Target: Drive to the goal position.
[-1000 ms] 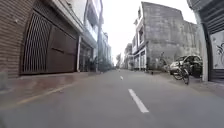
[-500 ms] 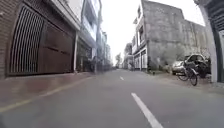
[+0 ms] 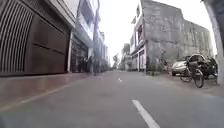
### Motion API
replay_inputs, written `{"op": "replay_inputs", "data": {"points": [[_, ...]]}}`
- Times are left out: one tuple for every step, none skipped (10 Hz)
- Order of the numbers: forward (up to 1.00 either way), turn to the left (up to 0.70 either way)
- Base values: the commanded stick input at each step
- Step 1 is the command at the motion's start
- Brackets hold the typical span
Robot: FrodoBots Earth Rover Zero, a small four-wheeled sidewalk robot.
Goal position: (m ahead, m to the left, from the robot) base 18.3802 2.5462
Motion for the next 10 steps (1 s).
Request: {"op": "replay_inputs", "data": {"points": [[1.0, 0.01], [1.0, -0.22], [1.0, -0.3], [1.0, 0.06], [1.0, 0.06], [1.0, 0.06], [1.0, 0.06], [1.0, 0.06], [1.0, 0.06], [1.0, 0.06]]}}
